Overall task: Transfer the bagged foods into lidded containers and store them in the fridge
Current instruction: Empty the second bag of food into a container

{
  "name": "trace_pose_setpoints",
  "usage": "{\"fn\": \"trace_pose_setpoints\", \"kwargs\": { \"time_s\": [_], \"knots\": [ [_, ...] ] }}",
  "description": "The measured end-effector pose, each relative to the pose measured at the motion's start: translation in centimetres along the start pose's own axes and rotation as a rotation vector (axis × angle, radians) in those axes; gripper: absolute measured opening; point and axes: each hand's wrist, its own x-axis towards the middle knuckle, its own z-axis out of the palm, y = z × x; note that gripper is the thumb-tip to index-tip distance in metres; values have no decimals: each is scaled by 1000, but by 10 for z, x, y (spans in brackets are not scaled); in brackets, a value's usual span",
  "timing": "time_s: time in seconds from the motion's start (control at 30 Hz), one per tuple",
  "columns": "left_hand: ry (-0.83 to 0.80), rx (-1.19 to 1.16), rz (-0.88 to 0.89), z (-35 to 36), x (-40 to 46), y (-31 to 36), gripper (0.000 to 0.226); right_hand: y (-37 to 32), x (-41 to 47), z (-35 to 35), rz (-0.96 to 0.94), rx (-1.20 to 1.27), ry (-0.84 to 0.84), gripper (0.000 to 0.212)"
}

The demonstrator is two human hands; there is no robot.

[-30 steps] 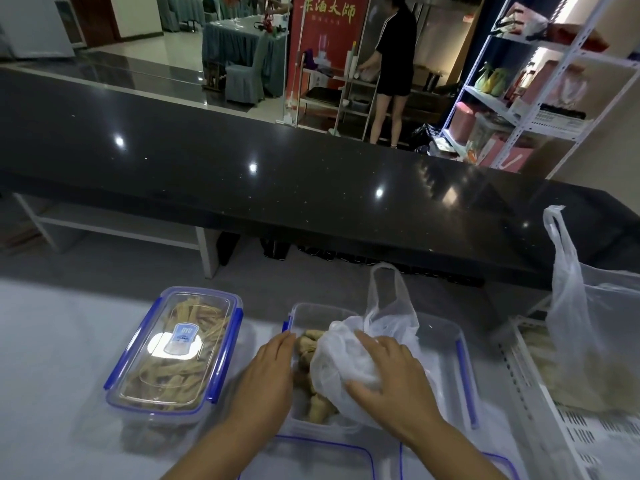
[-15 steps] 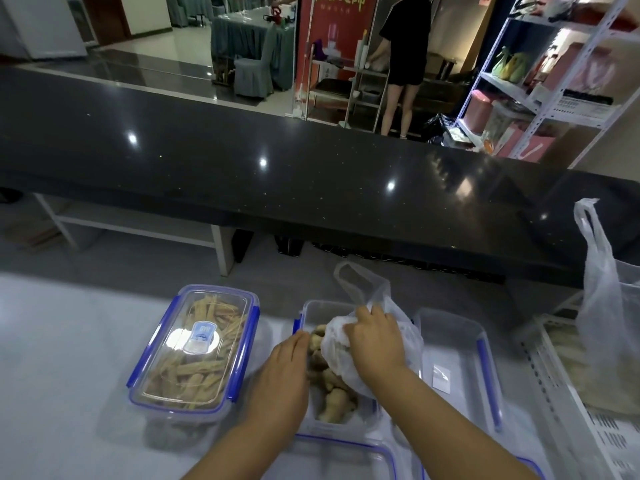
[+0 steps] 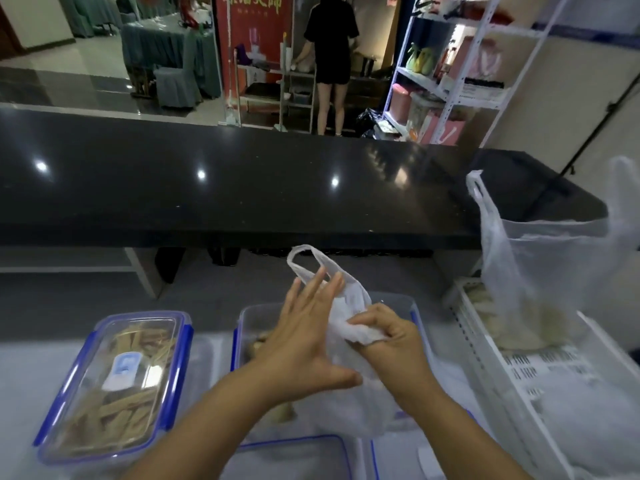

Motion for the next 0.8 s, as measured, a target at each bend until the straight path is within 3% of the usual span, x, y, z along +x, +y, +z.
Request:
{"fn": "trace_pose_setpoints", "kwargs": {
  "time_s": [0.17,0.27,0.33,0.4,0.43,0.53,0.63,0.73,0.8],
  "knots": [
    [-106,-143,-25,34,40,61,125,-21,-11,-72,209,533,173,30],
    [-149,-228,-102,72,71,103,119,-16,-10,-122,240,595,264,26],
    [-177,-144,-100,101,92,122,104,5,-5,-154,334,481,479,24],
    [-146,-68,-19,127,110,138,74,19,-1,-199,432,432,836,23],
    [-123,-77,13,138,118,146,60,28,-3,-222,343,411,856,23],
    [-97,-136,69,170,146,173,35,44,-21,-293,198,632,611,22],
    [-38,-159,120,198,171,202,24,74,-30,-349,298,188,610,17],
    [-56,-152,101,226,185,222,33,100,-32,-376,337,-465,496,3],
    [-95,-51,83,244,191,226,46,116,-41,-389,278,-980,382,25]
  ]
}}
